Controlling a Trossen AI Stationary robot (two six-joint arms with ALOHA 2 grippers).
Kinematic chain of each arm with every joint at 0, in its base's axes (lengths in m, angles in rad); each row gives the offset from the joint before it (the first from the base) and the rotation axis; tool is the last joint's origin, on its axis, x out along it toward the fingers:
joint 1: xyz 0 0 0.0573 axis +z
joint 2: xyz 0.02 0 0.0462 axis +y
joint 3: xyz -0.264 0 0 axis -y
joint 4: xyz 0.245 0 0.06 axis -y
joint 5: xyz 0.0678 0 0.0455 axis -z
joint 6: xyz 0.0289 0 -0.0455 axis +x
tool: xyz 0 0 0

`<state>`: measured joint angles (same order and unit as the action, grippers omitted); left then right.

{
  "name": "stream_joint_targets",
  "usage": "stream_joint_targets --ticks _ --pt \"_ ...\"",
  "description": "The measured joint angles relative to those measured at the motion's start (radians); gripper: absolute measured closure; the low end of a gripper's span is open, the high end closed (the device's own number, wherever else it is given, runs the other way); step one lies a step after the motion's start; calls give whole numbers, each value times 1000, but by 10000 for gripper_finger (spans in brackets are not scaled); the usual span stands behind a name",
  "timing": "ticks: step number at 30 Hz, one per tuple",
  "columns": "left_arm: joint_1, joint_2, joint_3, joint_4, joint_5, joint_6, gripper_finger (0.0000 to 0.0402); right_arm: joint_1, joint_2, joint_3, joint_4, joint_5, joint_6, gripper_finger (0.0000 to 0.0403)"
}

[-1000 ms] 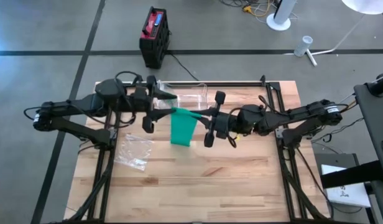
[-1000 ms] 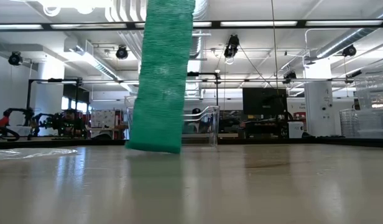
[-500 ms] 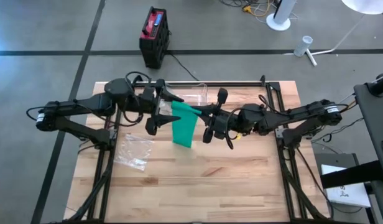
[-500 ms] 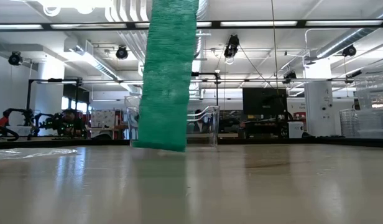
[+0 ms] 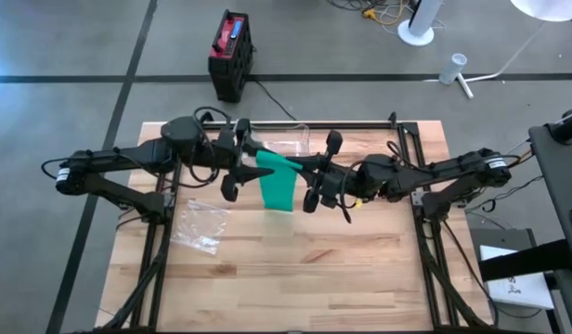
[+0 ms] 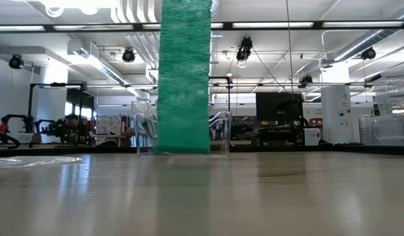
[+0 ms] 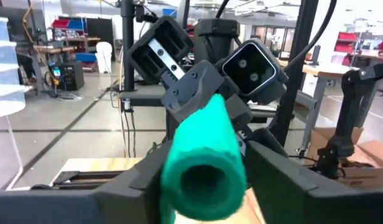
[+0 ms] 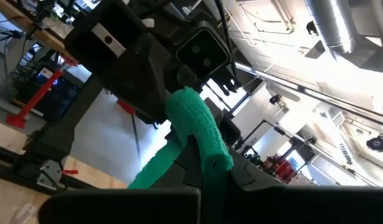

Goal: Roll bandage
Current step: Roll the blue bandage

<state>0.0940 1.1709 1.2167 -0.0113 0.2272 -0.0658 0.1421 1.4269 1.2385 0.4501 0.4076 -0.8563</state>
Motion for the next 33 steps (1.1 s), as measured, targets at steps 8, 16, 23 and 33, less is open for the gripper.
stream_joint_targets --ticks 8,16,23,33 --pt "0 1 0 22 0 -83 373 0 0 0 6 0 -10 400" --pt "1 -8 0 15 6 -49 382 2 -3 2 -36 5 233 343" --pt "1 -27 0 4 34 120 393 -4 -40 62 -215 -221 653 241" --pt "1 -26 0 -41 34 244 395 -31 -52 110 -261 -251 881 147"
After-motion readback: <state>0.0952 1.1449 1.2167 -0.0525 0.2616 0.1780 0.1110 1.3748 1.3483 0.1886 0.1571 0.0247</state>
